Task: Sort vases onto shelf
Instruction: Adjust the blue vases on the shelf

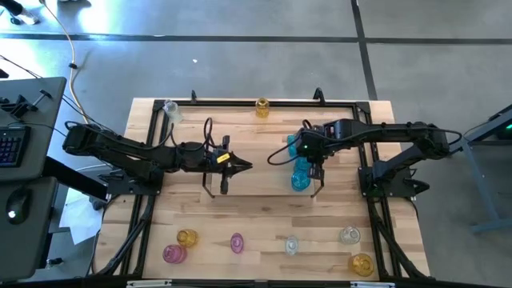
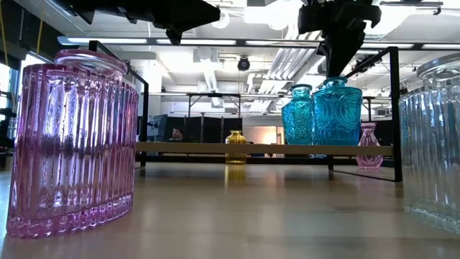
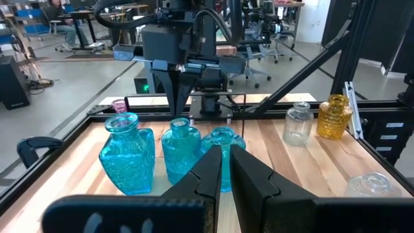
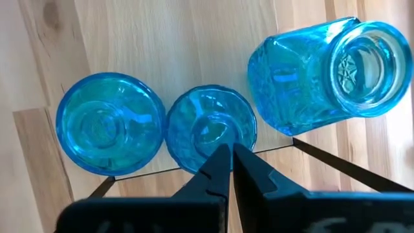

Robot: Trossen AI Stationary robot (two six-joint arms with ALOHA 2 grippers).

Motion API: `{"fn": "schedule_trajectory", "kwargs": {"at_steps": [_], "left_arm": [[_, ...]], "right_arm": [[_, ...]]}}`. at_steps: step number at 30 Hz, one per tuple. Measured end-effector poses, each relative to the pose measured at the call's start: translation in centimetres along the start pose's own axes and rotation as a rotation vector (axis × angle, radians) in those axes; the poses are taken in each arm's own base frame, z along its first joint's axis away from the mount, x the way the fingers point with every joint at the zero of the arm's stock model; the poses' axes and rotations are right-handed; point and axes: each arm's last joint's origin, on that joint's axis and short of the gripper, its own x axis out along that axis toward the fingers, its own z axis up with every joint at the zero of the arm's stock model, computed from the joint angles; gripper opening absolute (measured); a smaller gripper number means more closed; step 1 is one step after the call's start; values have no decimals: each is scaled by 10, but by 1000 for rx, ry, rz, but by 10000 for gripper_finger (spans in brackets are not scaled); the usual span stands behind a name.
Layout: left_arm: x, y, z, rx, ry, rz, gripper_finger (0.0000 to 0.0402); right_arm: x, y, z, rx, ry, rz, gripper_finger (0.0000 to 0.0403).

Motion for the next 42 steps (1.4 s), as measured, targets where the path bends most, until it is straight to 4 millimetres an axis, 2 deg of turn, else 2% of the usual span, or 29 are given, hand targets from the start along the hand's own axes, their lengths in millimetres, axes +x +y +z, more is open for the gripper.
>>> {"fn": "schedule_trajectory", "kwargs": {"at_steps": [18, 29, 42], "left_arm": [[0, 0, 0, 0, 0, 0, 21], [0, 0, 0, -2, -1, 0, 21], [0, 0, 0, -2, 1, -1, 21]], "right_arm": [[0, 0, 4, -3, -37, 6, 0], [16, 2, 10, -19, 20, -1, 0], [16, 0, 13, -22, -23, -62, 0]]}}
